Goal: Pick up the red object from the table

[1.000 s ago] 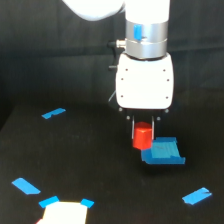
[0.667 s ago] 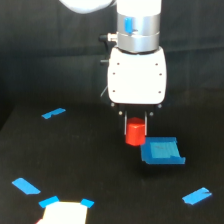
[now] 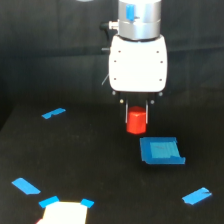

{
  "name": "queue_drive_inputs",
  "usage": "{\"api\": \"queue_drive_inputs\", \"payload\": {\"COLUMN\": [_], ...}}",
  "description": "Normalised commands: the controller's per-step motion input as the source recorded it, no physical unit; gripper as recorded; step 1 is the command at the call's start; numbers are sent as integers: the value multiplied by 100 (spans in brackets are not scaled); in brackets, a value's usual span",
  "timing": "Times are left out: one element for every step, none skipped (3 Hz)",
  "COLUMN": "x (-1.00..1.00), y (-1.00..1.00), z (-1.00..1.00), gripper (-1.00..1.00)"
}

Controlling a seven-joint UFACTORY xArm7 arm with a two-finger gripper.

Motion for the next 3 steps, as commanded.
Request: {"api": "queue_drive_inputs", "payload": {"x": [-46, -41, -48], "y": [-34, -7, -66], "z": [100, 22, -25], "gripper": [-100, -70, -98]}}
